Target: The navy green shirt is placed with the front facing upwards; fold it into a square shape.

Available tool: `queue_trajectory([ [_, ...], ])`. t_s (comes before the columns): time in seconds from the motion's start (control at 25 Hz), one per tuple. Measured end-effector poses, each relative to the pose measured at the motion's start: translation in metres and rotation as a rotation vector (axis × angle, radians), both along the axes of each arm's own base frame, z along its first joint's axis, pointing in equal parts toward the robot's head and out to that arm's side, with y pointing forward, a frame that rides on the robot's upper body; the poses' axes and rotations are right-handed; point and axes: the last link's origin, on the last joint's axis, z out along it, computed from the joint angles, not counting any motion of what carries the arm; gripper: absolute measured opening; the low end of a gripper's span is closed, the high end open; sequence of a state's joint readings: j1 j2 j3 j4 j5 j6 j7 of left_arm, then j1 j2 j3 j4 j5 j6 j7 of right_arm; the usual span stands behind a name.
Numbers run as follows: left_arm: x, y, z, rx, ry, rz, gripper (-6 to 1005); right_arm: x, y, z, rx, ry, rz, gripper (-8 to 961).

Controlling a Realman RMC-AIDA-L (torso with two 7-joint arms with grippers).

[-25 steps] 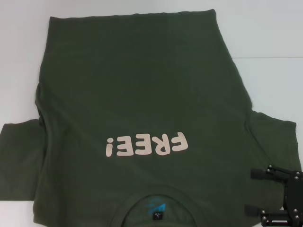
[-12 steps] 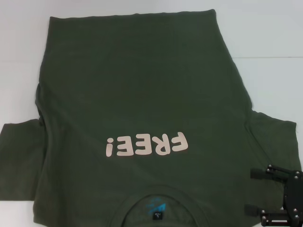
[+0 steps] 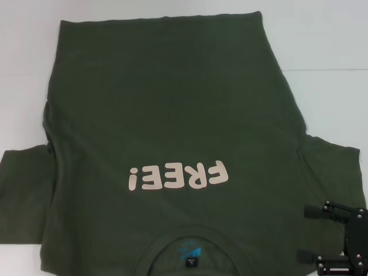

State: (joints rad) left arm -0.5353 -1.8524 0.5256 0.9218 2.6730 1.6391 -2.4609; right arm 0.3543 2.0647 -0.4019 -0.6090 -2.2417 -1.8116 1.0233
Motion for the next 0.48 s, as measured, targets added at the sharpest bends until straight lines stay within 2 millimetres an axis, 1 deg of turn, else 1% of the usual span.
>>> queue_trajectory([
  [0.2,-0.002,0.002,-0.005,-0.02,0.034,-0.008,561,0.0,0.0,0.0,0.001,-0.002,-0.002,942],
  [0.4,-0.005,0.002,-0.01,-0.039,0.082,-0.006,795,0.0,0.001,-0.001,0.0,-0.001,-0.005,941],
  [0.48,-0.006,0.003,-0.011,-0.04,0.092,-0.007,827,0.0,0.001,-0.001,0.0,0.0,-0.006,942],
])
